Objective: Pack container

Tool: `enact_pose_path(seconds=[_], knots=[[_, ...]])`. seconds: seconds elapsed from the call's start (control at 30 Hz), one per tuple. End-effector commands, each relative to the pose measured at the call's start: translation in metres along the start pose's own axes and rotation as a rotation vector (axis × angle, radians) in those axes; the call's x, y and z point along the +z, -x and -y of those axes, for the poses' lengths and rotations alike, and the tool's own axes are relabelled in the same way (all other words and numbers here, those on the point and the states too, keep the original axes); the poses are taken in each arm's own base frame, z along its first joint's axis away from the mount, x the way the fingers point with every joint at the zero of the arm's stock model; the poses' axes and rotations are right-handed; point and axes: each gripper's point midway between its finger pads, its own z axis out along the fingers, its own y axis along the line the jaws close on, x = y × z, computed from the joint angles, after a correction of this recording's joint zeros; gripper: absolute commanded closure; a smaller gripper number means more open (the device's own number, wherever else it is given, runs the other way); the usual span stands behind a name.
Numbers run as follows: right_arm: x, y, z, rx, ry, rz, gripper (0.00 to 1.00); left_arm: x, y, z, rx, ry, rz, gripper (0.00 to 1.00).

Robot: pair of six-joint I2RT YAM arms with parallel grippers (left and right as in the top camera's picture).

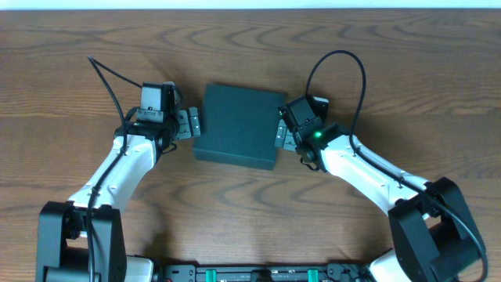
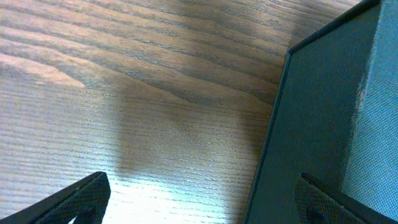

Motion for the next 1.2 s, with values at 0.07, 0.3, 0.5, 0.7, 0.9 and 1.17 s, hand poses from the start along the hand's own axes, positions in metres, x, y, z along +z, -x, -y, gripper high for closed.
enact_pose_path(seconds=[0.07,0.3,0.5,0.7,0.9,1.17], knots=[[0.006,0.003,0.004,-0.006,-0.009,0.007,0.01,0.001,-0.029,0.024,-0.015,-0.086,-0.113,0.05],[0.006,0.013,0.001,-0.013,-0.005,0.050,0.01,-0.001,-0.047,0.016,-0.040,-0.043,-0.185,0.05],[0.006,0.012,0.002,-0.014,-0.006,0.049,0.01,0.000,-0.043,0.008,-0.038,0.003,-0.163,0.05],[0.005,0.013,0.002,-0.012,-0.006,0.050,0.01,0.001,-0.037,0.002,-0.034,0.036,-0.136,0.04],[0.001,0.013,0.009,-0.005,-0.019,0.042,0.01,-0.002,-0.031,-0.002,-0.029,0.061,-0.109,0.05],[-0.038,0.038,0.025,0.032,-0.037,0.143,0.01,-0.019,-0.016,-0.002,-0.016,0.062,-0.040,0.05]])
